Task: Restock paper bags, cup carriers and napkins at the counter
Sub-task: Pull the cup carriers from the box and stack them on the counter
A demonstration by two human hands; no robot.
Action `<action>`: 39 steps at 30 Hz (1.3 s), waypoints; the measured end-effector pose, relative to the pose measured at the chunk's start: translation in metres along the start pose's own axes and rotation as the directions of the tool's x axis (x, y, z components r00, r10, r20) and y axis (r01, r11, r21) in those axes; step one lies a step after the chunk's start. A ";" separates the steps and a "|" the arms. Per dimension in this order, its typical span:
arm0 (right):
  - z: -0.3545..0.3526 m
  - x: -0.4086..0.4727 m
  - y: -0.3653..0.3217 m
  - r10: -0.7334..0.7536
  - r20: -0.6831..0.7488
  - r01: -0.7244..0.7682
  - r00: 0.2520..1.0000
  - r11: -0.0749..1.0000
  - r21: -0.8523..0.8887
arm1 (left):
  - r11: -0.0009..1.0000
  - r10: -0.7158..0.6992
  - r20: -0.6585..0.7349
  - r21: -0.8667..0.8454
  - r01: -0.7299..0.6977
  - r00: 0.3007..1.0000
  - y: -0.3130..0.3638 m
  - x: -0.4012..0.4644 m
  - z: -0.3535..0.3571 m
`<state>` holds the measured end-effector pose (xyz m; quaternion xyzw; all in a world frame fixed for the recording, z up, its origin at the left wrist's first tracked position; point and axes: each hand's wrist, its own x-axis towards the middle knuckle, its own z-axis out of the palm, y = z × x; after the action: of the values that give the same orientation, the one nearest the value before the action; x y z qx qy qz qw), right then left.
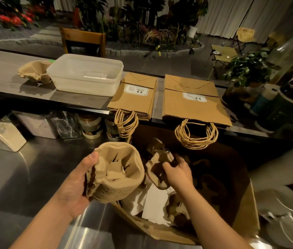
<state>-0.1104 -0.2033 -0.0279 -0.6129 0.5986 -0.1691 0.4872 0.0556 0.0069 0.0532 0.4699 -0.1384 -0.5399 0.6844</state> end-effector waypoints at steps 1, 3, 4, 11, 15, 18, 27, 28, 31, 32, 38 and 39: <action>-0.007 -0.004 0.003 0.030 0.021 -0.032 0.999 0.995 0.098 | 1.000 0.002 -0.004 0.019 -0.002 1.000 0.000 -0.001 0.002; -0.020 -0.015 0.006 0.046 0.086 -0.068 0.995 0.960 0.271 | 0.998 0.013 -0.014 0.063 -0.012 1.000 -0.002 -0.002 0.006; -0.027 -0.022 0.006 0.031 0.117 -0.067 0.993 0.945 0.322 | 0.996 0.016 -0.027 0.089 -0.013 1.000 -0.002 -0.003 0.008; -0.058 -0.075 0.005 -0.077 0.137 0.006 0.987 0.889 0.458 | 0.964 0.008 -0.062 0.267 0.009 0.998 -0.003 -0.010 0.024; -0.069 -0.105 -0.011 -0.237 0.116 0.150 0.965 0.856 0.495 | 0.939 -0.011 -0.037 0.343 0.024 0.999 -0.005 -0.012 0.035; -0.076 -0.119 -0.023 -0.341 0.136 0.242 0.930 0.849 0.470 | 0.932 -0.062 0.002 0.357 0.057 0.998 -0.007 -0.014 0.042; -0.079 -0.132 -0.043 -0.556 0.192 0.547 0.808 0.831 0.105 | 0.961 -0.160 0.064 0.239 0.141 0.985 -0.019 -0.018 0.060; -0.078 -0.132 -0.043 -0.569 0.182 0.565 0.802 0.821 0.079 | 0.964 -0.173 0.066 0.214 0.155 0.983 -0.021 -0.017 0.060; -0.074 -0.132 -0.042 -0.602 0.138 0.607 0.787 0.794 0.000 | 0.973 -0.204 0.055 0.118 0.197 0.977 -0.027 -0.016 0.061; -0.073 -0.133 -0.041 -0.612 0.118 0.619 0.782 0.785 -0.028 | 0.975 -0.212 0.050 0.073 0.208 0.976 -0.029 -0.016 0.061; -0.078 -0.139 -0.045 -0.587 0.077 0.581 0.806 0.809 0.089 | 0.956 -0.285 0.021 -0.071 0.286 0.958 -0.039 -0.013 0.063; -0.079 -0.140 -0.046 -0.585 0.055 0.575 0.809 0.808 0.131 | 0.955 -0.287 0.027 -0.072 0.288 0.957 -0.041 -0.013 0.063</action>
<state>-0.1784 -0.1173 0.0983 -0.7464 0.3495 -0.3133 0.4718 -0.0183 -0.0118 0.0581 0.4546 -0.0536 -0.6424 0.6146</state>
